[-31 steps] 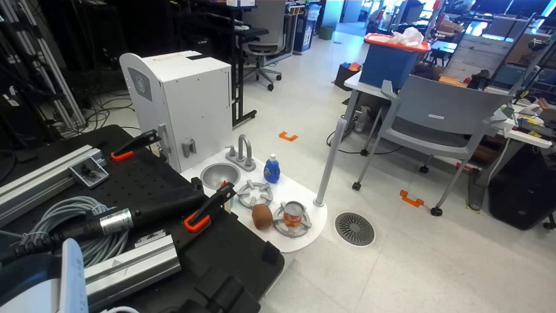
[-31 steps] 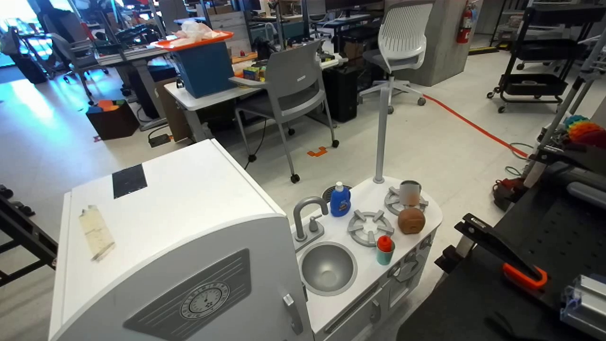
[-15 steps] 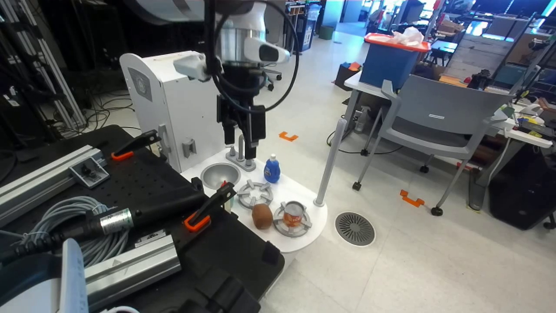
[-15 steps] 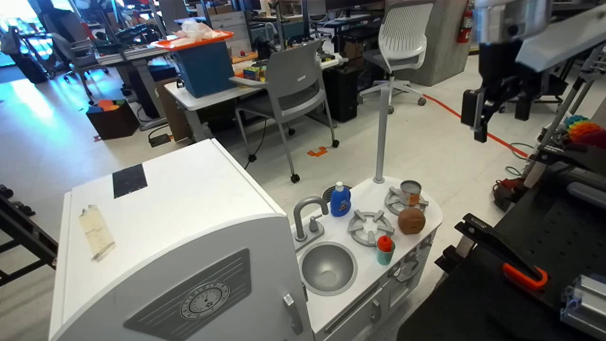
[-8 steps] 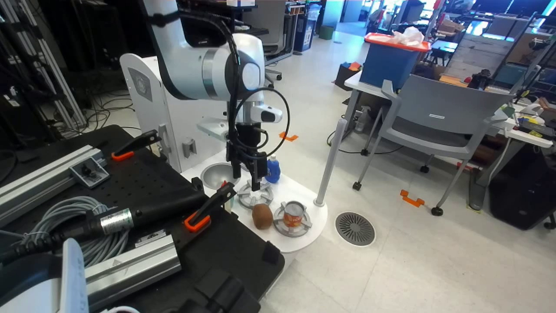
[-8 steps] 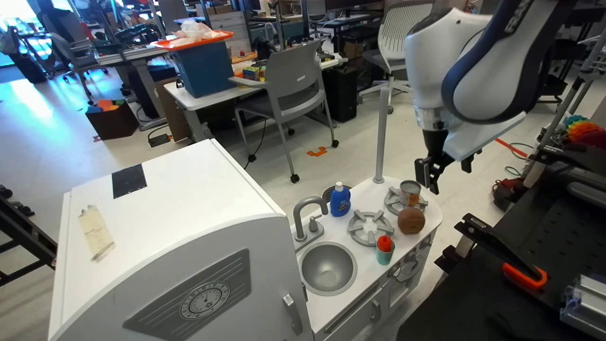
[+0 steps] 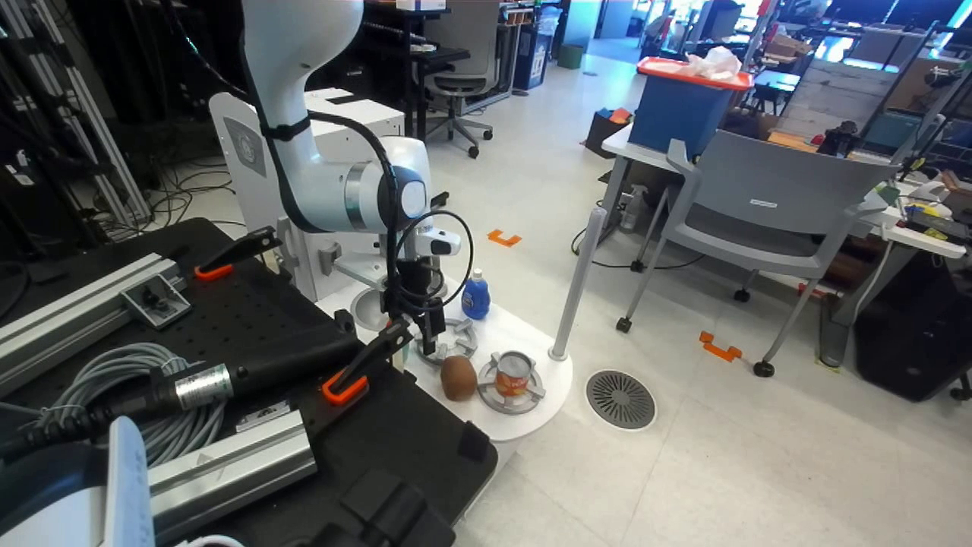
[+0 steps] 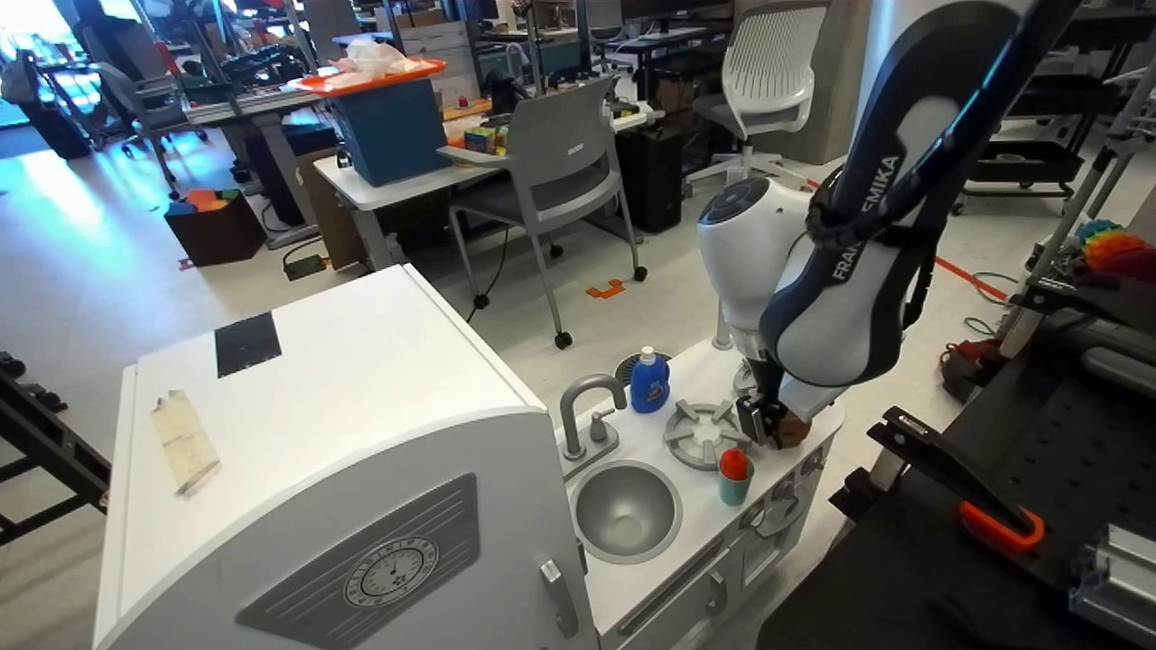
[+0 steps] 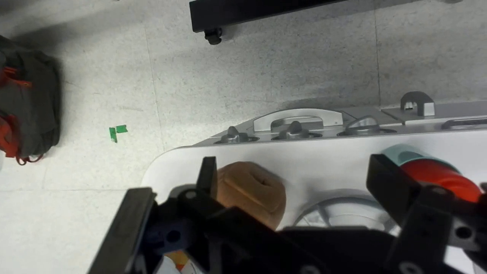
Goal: Remove the orange object from the cup and put it on the stove
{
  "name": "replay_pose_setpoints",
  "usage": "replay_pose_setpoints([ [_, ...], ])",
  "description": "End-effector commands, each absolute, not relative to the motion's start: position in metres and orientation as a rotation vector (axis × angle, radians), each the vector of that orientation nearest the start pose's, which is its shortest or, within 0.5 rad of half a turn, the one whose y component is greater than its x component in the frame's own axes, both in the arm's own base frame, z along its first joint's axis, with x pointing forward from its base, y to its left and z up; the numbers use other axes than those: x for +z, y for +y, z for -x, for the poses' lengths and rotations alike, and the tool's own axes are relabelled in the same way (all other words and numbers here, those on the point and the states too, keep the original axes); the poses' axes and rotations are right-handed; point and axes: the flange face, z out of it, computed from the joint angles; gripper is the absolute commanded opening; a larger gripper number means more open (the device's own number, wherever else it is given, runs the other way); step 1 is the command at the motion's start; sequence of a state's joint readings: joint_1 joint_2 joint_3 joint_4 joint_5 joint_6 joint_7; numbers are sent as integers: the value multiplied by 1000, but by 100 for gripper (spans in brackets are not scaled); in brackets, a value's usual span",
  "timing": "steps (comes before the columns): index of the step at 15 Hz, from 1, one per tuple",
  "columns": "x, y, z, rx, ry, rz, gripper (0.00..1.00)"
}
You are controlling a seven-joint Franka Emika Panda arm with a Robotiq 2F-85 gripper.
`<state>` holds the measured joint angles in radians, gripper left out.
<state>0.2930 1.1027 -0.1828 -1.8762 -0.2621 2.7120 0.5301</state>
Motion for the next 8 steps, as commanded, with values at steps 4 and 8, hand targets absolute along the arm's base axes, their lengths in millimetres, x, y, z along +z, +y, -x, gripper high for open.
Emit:
replay_pose_setpoints([
  [4, -73, 65, -525, 319, -21, 3395, 100],
  [8, -61, 78, -525, 365, -99, 3330, 100],
])
